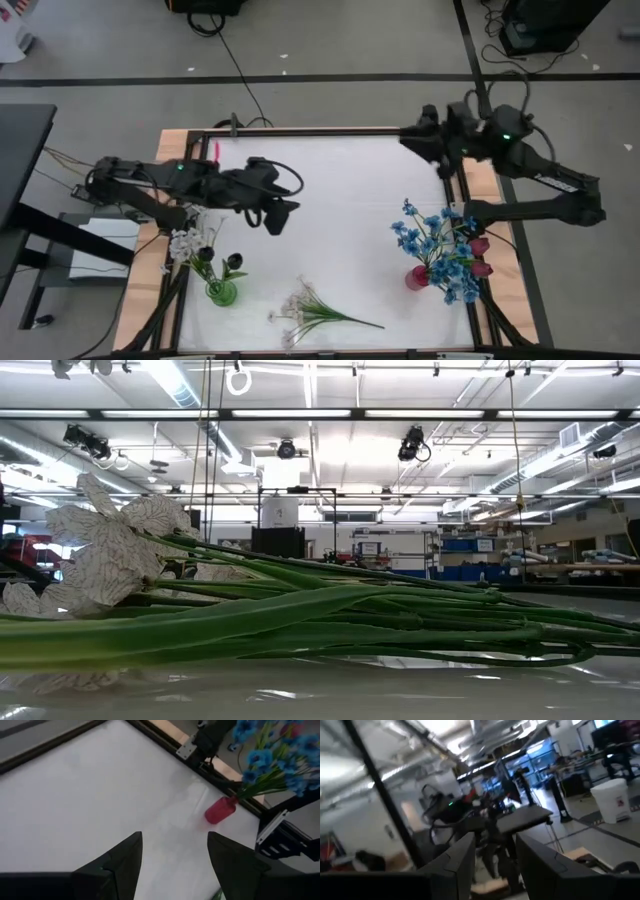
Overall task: Sort flowers into vase by color
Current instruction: Put the white flowers into the green flower vase
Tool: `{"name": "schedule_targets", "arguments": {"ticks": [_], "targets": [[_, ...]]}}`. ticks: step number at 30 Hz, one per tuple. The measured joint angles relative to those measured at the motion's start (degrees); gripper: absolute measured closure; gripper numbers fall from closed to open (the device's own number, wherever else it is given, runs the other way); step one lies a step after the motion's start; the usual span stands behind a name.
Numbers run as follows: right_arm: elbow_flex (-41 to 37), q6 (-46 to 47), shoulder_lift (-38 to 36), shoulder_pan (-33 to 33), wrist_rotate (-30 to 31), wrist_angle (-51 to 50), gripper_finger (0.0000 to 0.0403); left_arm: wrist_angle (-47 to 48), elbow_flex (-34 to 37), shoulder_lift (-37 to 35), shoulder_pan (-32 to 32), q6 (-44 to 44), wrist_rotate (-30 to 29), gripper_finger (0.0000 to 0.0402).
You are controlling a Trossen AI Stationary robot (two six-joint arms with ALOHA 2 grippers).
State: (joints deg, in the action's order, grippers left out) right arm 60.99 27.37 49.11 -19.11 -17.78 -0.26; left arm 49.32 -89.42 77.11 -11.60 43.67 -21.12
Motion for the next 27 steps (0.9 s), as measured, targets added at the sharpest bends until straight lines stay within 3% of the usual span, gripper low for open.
{"name": "schedule_targets", "arguments": {"ticks": [8,11,15,20,27], "targets": [[-0.13,5.23,17.06,1.78,1.13,9.53,0.0252,0.98,-0.09,-4.60,0.24,-3.87,-0.02,0.0173],[-0.06,1.18,23.77,3.06,4.72,9.12,0.0252,3.93,-0.10,-5.30,0.24,-4.02,-0.02,0.0173],[-0.13,4.50,33.83,4.03,5.56,7.06,0.0252,8.79,-0.10,-5.17,-0.38,-2.51,0.00,0.0173],[-0.11,14.60,44.46,6.49,-5.13,6.35,0.0254,12.27,-0.08,-5.08,-1.25,-1.12,0.04,0.0173],[-0.11,18.29,55.17,15.27,-17.90,5.50,0.0254,12.49,-0.08,-5.08,-1.27,-0.80,0.02,0.0173]]}}
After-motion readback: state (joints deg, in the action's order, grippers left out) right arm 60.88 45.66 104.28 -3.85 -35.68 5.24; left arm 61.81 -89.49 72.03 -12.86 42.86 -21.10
